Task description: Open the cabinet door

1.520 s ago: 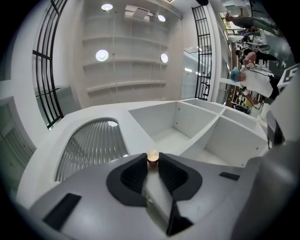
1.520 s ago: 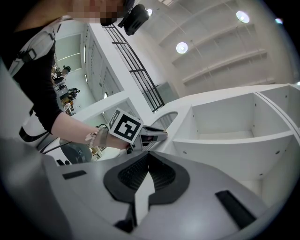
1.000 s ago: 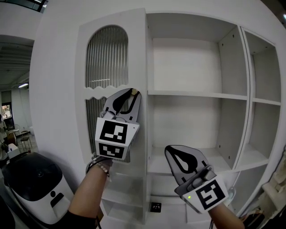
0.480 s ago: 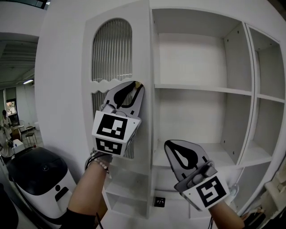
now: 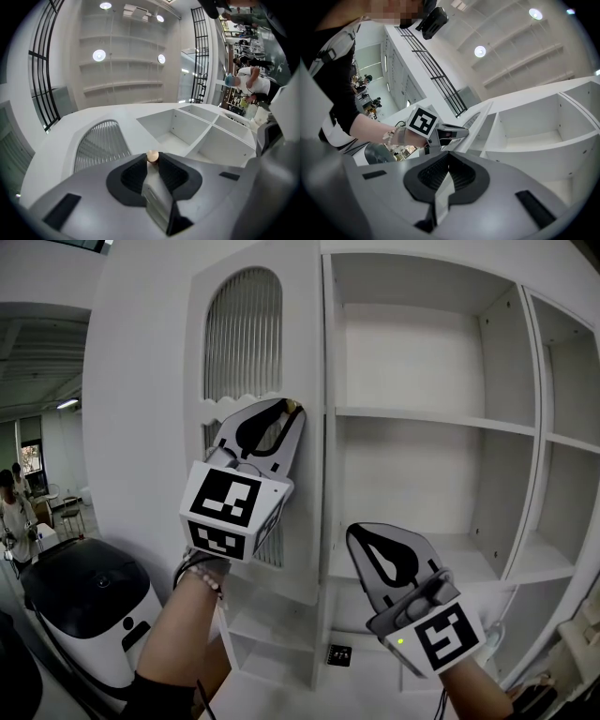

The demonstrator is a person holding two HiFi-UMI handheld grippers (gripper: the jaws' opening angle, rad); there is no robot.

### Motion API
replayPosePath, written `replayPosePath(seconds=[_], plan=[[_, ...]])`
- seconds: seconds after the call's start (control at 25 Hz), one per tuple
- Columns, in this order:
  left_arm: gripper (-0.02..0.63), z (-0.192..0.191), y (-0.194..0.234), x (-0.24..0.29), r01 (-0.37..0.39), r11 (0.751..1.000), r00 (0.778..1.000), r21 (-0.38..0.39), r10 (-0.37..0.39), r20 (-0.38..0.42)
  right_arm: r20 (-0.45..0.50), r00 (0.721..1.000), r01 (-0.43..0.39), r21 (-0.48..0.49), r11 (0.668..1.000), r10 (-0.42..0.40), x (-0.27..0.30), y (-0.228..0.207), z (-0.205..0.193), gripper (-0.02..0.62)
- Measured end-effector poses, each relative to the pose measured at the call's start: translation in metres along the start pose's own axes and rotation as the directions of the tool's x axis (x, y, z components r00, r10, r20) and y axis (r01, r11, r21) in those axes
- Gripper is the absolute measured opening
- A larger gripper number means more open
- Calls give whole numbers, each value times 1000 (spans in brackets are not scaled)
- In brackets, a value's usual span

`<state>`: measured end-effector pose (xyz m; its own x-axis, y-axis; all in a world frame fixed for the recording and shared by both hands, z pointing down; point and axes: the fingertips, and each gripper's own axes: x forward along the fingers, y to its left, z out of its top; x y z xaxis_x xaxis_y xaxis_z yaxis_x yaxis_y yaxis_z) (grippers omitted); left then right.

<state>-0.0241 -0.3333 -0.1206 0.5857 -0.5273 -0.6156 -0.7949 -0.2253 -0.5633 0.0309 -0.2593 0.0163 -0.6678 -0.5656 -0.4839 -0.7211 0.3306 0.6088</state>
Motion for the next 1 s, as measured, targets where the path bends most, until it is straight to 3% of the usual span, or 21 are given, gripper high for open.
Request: replayPosePath(seconds=[0.56, 1.0], plan=[[74, 21, 11, -32, 27, 998, 999, -49, -26, 26, 40, 998, -40, 20, 999, 39, 6, 20, 12, 3], [78, 39, 25, -60, 16, 1000, 999, -26, -15, 48, 69, 996, -67, 33, 997, 64, 14, 31, 18, 3]])
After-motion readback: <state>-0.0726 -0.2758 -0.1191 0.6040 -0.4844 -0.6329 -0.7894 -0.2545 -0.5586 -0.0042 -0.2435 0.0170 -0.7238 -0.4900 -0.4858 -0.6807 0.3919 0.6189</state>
